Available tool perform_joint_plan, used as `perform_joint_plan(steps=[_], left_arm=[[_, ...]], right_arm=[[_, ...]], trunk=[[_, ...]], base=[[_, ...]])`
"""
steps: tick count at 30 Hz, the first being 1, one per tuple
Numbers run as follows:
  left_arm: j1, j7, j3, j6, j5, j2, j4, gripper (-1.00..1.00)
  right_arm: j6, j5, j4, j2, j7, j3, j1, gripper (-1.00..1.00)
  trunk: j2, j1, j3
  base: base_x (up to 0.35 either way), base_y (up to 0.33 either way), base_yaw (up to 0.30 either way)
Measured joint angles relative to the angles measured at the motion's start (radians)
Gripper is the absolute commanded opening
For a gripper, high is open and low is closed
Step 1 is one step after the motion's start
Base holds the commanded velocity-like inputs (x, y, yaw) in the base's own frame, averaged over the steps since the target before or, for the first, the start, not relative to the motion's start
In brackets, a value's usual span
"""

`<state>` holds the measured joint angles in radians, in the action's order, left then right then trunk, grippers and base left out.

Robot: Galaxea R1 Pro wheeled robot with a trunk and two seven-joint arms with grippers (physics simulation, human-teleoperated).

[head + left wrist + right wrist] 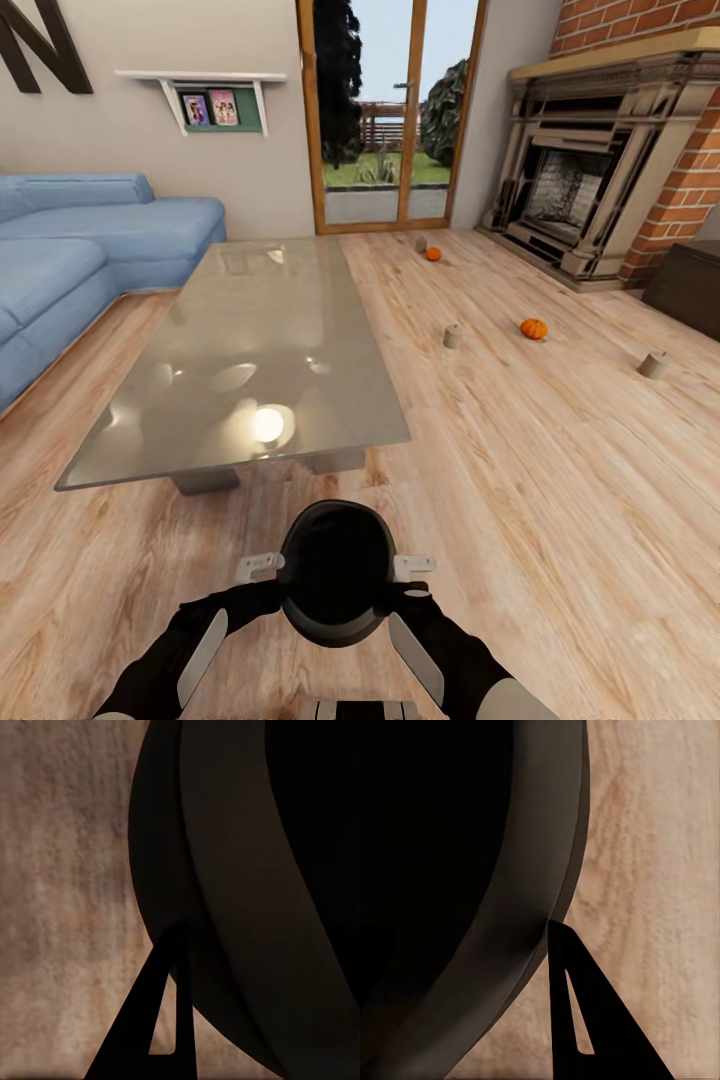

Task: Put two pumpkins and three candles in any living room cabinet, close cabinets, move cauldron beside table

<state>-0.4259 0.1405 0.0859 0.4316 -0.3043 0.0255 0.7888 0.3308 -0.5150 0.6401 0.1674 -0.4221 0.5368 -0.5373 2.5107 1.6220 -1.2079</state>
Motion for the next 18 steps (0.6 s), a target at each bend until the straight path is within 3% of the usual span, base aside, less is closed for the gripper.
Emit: perform_joint_plan(steps=[9,18], left_arm=[[-0.001,0.001,-0.001,0.000,0.000,0.000,0.001,-1.00],[0.000,0.001,-0.001,0.001,0.000,0.000,0.001,-1.00]], right_arm=[[0.000,-0.002,0.003,0.000,-0.004,0.002,0.000,-1.00],[0.000,-0.002,0.003,0.000,-0.003,0.002,0.000,-1.00]], trunk=[[0.000,0.000,0.000],[0.000,0.000,0.000]], base=[[0.006,0.002,0.000],[0.155,0.078,0.004]])
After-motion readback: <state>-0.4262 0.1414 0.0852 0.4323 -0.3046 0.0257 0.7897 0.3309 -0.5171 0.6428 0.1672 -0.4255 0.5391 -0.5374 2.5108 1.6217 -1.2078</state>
